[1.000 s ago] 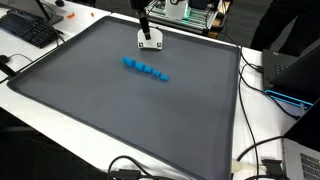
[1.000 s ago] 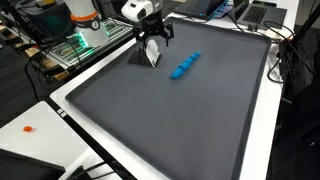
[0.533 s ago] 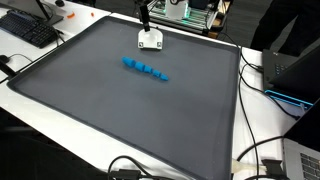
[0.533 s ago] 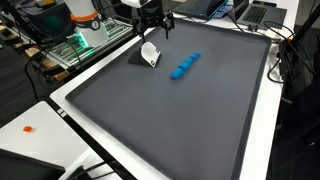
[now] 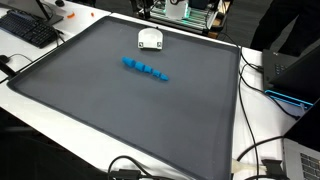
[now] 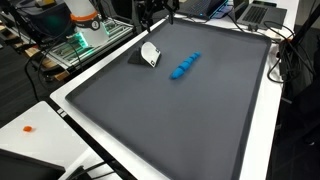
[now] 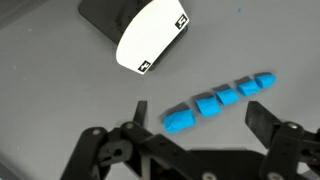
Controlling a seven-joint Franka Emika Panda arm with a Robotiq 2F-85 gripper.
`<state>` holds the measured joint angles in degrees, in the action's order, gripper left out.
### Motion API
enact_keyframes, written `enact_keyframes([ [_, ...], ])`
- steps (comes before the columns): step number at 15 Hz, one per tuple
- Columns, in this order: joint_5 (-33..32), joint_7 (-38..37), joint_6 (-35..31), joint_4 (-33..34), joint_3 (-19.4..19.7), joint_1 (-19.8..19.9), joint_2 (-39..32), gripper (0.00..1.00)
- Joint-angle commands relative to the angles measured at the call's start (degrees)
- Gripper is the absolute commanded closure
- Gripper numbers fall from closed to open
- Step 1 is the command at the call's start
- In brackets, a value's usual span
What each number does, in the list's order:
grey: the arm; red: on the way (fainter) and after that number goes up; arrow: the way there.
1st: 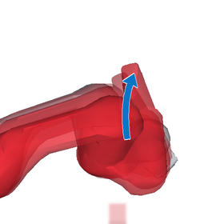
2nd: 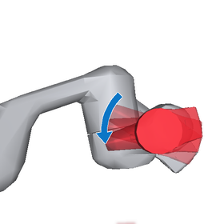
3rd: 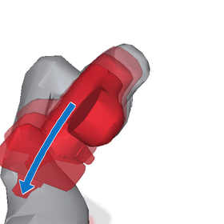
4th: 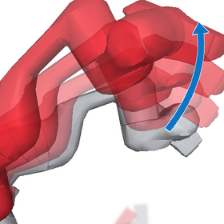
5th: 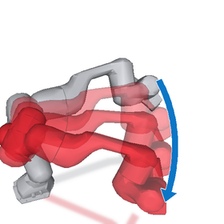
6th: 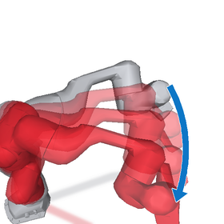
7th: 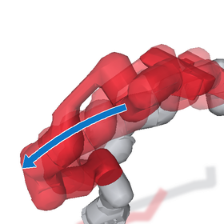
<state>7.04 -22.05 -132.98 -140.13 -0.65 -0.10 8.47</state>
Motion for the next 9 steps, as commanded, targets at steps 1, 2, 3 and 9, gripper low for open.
enact_keyframes([
  [1,-2.84,6.69,2.93,1.65,-0.69,-0.24,1.20,0.00],
  [2,-3.13,8.20,2.90,2.02,-0.84,-0.40,1.24,0.00],
  [3,-3.25,9.87,2.92,2.46,-0.95,-0.59,1.22,0.00],
  [9,-3.87,15.84,3.38,4.31,-1.86,-1.37,1.28,0.00],
])
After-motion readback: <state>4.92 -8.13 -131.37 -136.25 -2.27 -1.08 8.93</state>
